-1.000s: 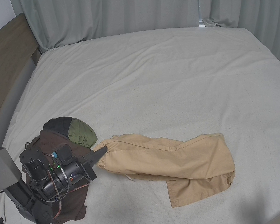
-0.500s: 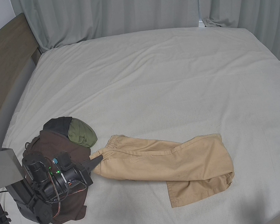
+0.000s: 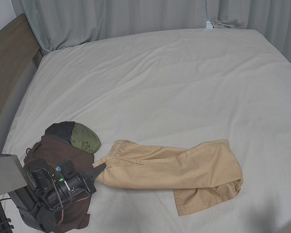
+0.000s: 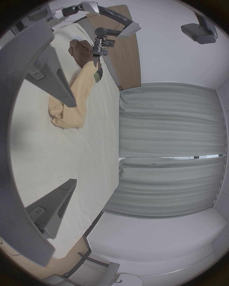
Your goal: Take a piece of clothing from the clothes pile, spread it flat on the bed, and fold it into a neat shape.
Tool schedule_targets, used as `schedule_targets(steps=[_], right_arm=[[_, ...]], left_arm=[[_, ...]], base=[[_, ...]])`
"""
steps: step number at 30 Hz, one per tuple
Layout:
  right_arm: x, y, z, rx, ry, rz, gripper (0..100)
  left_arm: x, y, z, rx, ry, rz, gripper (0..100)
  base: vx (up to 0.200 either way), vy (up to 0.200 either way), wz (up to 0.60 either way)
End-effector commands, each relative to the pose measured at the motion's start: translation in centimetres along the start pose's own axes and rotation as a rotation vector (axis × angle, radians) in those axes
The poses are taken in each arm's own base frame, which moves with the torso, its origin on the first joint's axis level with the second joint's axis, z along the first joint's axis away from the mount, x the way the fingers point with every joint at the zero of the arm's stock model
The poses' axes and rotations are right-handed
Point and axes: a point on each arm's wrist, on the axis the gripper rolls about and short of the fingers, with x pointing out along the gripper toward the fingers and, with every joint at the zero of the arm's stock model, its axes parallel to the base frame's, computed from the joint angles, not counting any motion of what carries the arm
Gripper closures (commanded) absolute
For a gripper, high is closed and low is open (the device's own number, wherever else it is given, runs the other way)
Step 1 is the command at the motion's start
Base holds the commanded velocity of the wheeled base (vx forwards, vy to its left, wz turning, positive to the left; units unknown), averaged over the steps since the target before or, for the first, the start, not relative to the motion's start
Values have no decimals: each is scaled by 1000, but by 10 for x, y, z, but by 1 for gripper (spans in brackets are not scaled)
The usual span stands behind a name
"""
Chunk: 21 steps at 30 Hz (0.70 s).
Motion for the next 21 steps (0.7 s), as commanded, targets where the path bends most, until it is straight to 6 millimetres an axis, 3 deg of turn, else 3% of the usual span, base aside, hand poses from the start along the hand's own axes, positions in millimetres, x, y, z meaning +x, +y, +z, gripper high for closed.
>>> schedule_targets(steps=[1, 6, 8, 10, 13, 21], right_arm=[[0, 0, -5, -1, 1, 0, 0], [0, 0, -5, 1, -3, -4, 0], [-4, 0, 14, -9, -117, -8, 0], [-15, 0, 50, -22, -233, -20, 0], [-13, 0, 67, -9, -189, -10, 0], [10, -2, 77, 216, -26, 123, 0]], left_arm=[[0, 1, 2, 3, -8, 2, 100], [0, 2, 2, 3, -10, 6, 100], [0, 2, 2, 2, -9, 6, 100], [1, 3, 3, 6, -14, 4, 100], [1, 2, 3, 2, -12, 3, 100], [1, 3, 5, 7, -21, 3, 100]], base=[[0, 0, 0], [0, 0, 0], [0, 0, 0], [0, 0, 0], [0, 0, 0], [0, 0, 0]])
